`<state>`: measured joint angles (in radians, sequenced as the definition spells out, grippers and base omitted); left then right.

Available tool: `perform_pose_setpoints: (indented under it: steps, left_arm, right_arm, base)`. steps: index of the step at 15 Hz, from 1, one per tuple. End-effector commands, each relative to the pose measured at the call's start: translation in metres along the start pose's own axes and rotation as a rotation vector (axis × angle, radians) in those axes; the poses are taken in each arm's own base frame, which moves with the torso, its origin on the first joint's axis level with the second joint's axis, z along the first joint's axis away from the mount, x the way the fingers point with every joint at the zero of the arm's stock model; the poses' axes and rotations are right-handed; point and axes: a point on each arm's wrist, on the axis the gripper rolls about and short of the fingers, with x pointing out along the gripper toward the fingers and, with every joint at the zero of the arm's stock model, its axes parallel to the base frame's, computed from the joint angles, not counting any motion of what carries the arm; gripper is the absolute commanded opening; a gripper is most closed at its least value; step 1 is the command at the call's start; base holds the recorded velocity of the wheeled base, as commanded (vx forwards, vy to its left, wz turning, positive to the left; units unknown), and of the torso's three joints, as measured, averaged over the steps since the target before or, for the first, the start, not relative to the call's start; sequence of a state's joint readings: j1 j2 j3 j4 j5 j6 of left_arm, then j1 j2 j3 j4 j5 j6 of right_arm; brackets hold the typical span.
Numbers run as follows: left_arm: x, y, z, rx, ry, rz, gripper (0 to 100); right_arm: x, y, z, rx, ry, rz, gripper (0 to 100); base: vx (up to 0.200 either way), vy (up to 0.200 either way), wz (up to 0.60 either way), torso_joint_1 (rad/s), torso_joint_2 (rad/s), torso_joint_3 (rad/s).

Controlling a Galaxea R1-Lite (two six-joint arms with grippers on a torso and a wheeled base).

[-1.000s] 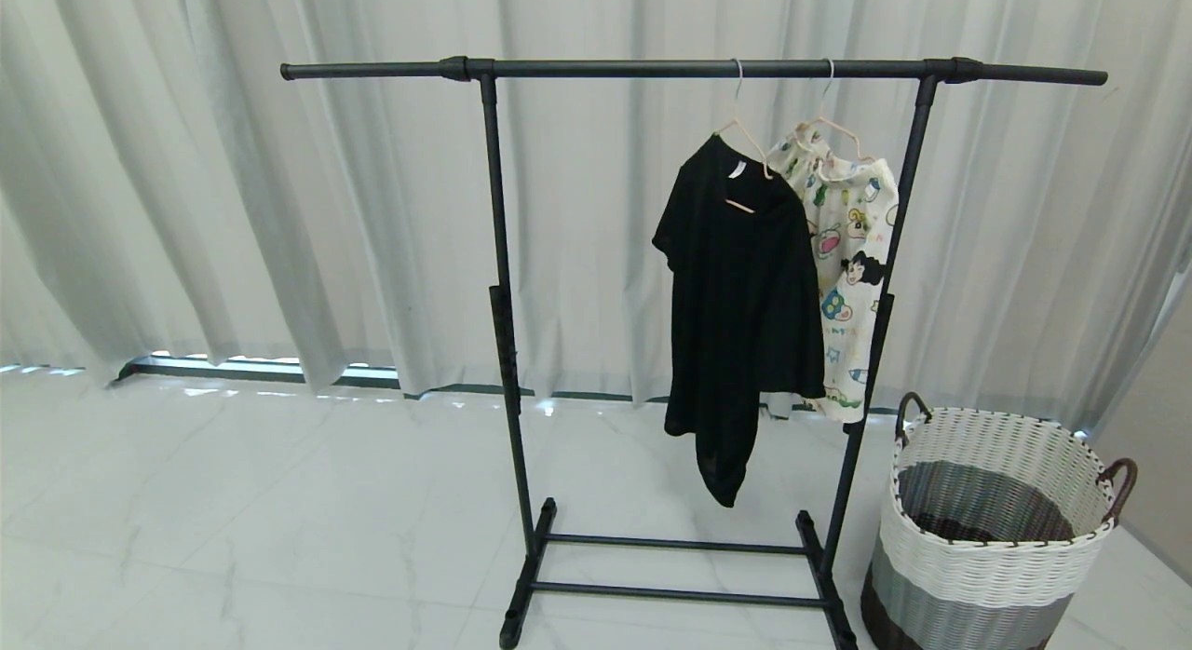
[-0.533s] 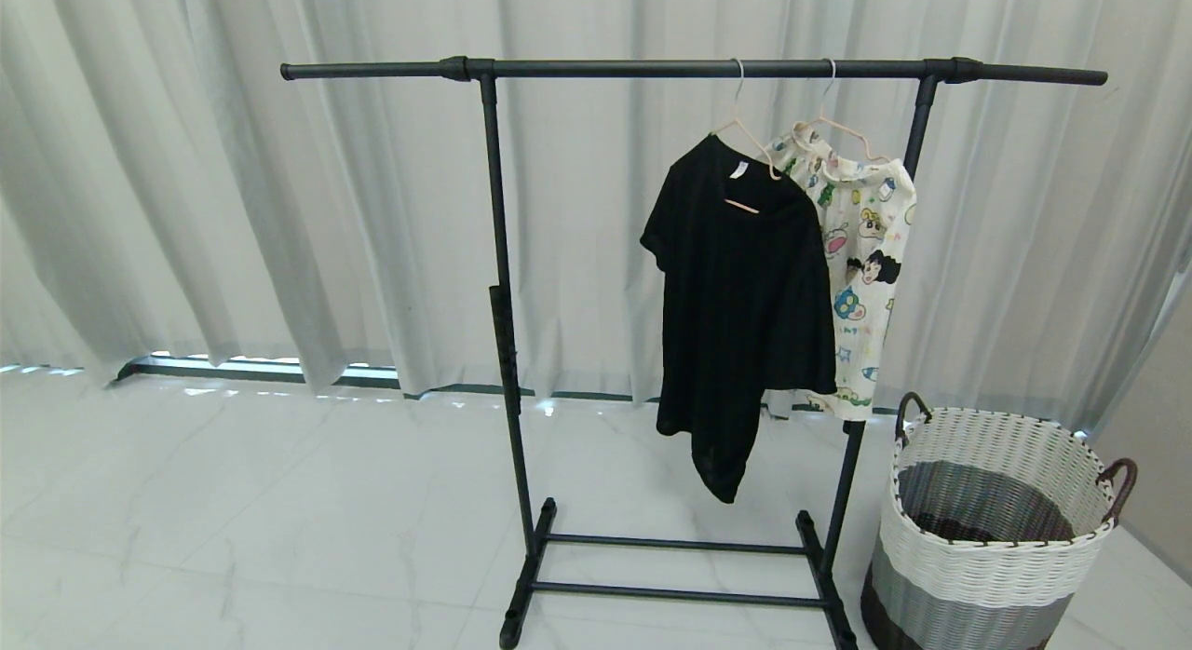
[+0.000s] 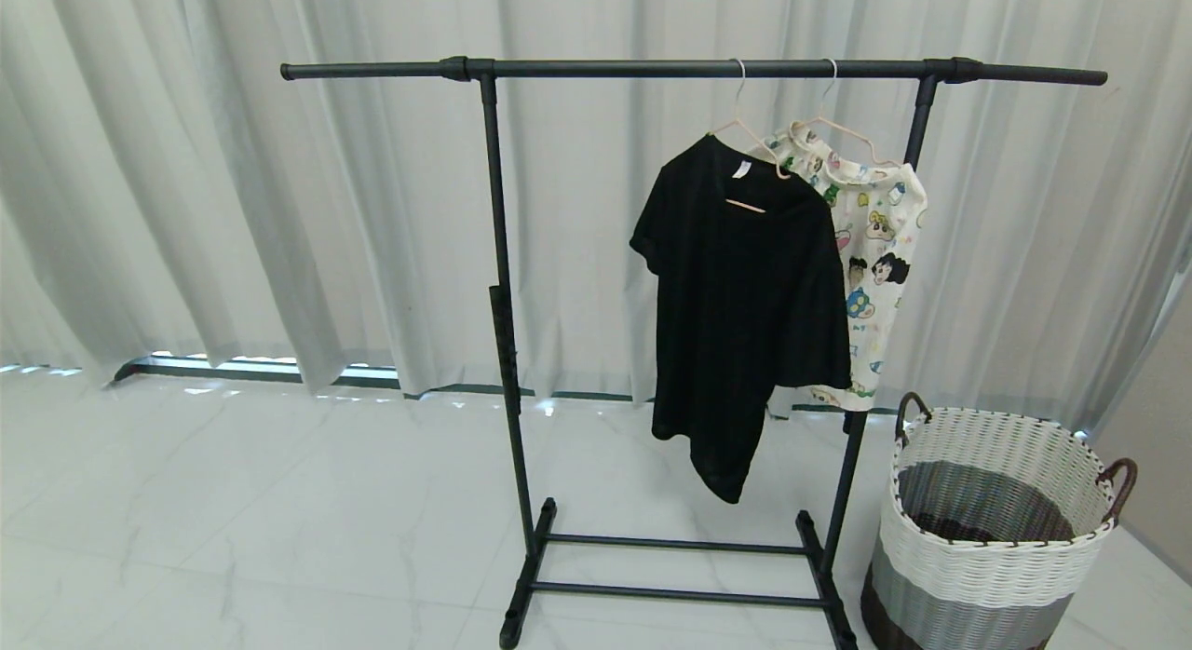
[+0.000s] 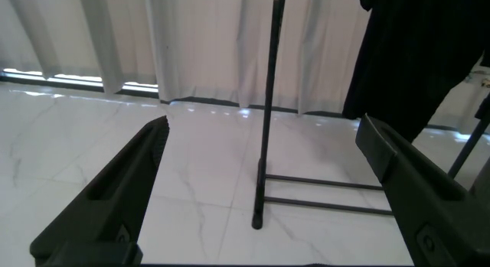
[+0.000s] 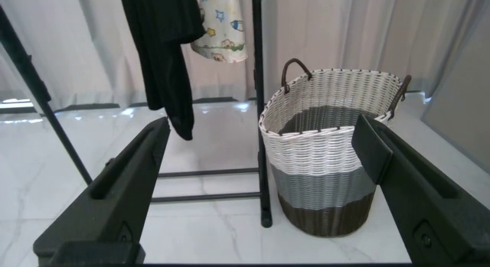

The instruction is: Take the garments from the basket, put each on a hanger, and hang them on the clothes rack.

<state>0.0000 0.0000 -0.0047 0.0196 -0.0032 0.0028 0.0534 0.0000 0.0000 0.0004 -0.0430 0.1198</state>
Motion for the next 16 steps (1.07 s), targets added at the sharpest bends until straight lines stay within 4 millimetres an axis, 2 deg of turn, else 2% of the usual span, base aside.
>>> perform_pose_setpoints:
  steps: [1, 16]
  left_arm:
    - [0.0001, 0.0, 0.0, 0.0, 0.002, 0.0, 100]
    - [0.0001, 0.0, 0.0, 0.0, 0.002, 0.0, 100]
  right_arm:
    - [0.0, 0.0, 0.0, 0.0, 0.0, 0.0, 100]
    - [0.0, 0.0, 0.0, 0.0, 0.0, 0.0, 100]
  base:
    - [0.0, 0.0, 0.0, 0.0, 0.0, 0.0]
    - [0.0, 0.0, 0.0, 0.0, 0.0, 0.0]
